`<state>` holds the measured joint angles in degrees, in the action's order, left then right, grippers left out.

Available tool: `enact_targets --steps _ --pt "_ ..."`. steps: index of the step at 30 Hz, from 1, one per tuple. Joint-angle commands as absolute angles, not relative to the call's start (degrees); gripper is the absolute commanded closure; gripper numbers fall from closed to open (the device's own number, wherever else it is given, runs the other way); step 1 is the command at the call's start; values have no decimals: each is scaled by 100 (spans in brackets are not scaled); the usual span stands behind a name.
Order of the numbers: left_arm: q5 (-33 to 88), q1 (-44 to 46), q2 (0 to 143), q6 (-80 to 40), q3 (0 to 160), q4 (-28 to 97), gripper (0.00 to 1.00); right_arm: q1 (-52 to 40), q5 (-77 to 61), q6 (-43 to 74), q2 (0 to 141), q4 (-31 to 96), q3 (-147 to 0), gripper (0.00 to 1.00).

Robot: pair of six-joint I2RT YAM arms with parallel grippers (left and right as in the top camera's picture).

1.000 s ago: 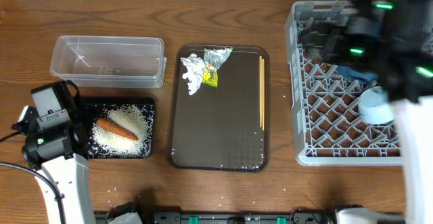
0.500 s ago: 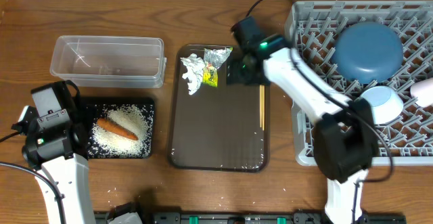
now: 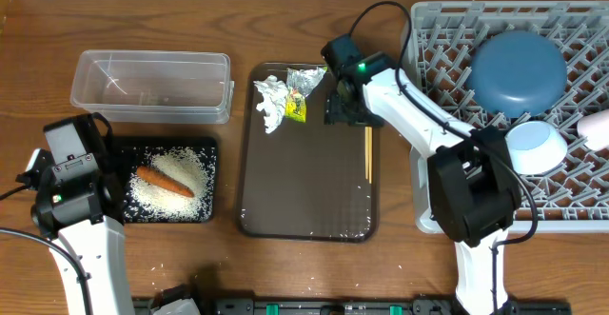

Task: Sort waste into correct bins and load items into the dishwasher rack
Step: 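Move the right gripper back over the dark tray toward the chopsticks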

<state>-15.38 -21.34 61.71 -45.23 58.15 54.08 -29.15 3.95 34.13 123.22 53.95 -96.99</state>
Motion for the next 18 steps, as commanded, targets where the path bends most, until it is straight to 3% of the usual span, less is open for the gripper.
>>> enact_targets --steps 1,18 --pt "-1588 -2163 6136 -4595 5883 5439 2 -2814 598 3511 12392 5437 -9710 24" --pt "-1588 -2163 6136 -4595 5883 5439 2 -2821 596 3295 12619 5247 -9690 23"
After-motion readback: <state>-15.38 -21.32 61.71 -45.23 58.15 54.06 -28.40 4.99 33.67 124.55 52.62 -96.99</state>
